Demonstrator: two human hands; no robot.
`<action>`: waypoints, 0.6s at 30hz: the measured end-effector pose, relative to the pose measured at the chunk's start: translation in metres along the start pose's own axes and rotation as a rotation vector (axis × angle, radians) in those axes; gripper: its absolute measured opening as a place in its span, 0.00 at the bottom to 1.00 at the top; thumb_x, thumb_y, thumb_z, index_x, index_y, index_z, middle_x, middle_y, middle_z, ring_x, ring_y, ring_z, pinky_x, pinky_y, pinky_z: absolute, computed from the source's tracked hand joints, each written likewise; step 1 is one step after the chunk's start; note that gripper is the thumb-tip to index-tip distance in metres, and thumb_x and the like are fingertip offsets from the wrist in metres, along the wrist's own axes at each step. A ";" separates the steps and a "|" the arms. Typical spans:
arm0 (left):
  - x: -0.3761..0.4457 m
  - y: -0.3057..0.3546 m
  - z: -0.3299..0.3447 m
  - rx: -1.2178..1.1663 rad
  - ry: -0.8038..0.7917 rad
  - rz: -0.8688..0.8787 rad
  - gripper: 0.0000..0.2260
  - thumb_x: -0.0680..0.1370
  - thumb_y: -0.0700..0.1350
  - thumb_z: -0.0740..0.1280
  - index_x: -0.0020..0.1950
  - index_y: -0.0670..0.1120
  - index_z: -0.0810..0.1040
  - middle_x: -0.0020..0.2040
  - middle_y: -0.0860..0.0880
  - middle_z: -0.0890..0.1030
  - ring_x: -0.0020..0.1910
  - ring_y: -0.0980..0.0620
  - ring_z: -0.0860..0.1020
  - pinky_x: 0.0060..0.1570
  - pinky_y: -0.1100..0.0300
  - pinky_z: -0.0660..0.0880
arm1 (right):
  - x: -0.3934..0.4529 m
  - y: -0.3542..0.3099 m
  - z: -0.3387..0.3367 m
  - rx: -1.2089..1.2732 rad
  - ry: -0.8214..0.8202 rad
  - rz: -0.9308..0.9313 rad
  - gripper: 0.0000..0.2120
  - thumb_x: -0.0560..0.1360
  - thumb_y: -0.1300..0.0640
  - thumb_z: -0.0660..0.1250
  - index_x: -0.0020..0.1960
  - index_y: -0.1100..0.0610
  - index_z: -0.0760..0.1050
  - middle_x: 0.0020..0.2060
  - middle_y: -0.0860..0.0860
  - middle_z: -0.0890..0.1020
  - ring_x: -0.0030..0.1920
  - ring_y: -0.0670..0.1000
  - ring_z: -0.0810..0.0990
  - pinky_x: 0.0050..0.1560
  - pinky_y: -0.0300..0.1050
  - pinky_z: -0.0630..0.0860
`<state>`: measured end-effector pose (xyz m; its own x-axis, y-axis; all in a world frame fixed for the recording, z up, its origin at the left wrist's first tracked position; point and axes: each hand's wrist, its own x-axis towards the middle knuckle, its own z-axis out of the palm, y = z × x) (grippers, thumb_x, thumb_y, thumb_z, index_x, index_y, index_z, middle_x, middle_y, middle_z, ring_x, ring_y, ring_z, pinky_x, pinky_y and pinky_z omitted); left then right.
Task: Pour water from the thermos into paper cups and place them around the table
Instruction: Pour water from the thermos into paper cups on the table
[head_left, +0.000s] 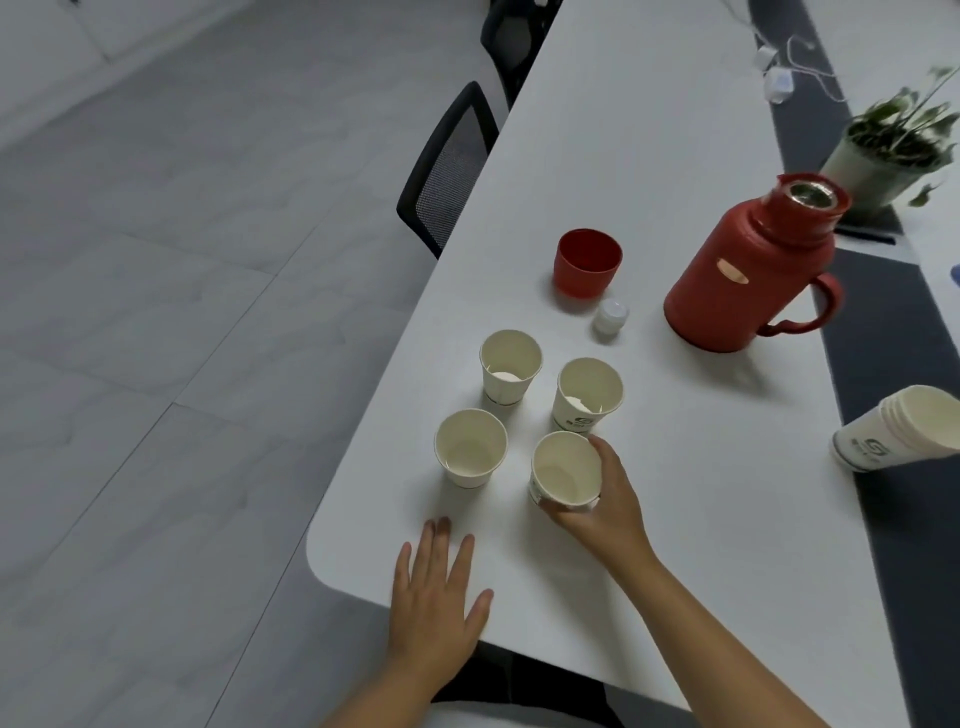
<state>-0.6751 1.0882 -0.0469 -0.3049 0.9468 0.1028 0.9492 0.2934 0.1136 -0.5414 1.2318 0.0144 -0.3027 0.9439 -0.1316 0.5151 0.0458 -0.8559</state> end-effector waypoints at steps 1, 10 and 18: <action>0.001 0.000 -0.001 -0.002 -0.014 -0.003 0.26 0.78 0.57 0.34 0.68 0.49 0.60 0.75 0.45 0.35 0.73 0.52 0.34 0.70 0.56 0.39 | 0.000 0.000 0.000 0.001 0.000 0.004 0.32 0.60 0.57 0.76 0.49 0.32 0.61 0.48 0.30 0.70 0.50 0.42 0.71 0.42 0.27 0.65; 0.006 0.015 -0.031 -0.512 0.288 0.158 0.19 0.80 0.56 0.48 0.57 0.46 0.70 0.63 0.47 0.68 0.62 0.49 0.68 0.47 0.52 0.78 | -0.017 0.018 -0.035 0.066 -0.045 0.113 0.42 0.64 0.65 0.73 0.70 0.51 0.54 0.60 0.44 0.66 0.58 0.45 0.69 0.58 0.39 0.66; 0.107 0.096 -0.085 -0.843 0.348 0.297 0.14 0.77 0.51 0.57 0.57 0.44 0.70 0.62 0.45 0.74 0.60 0.49 0.69 0.65 0.68 0.60 | 0.019 0.038 -0.138 0.180 0.329 0.101 0.16 0.72 0.68 0.65 0.55 0.53 0.70 0.53 0.49 0.75 0.57 0.50 0.74 0.54 0.41 0.69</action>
<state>-0.6232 1.2066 0.0592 -0.1954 0.8351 0.5143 0.6652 -0.2725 0.6952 -0.4166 1.2965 0.0487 0.0314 0.9965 -0.0776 0.3711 -0.0837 -0.9248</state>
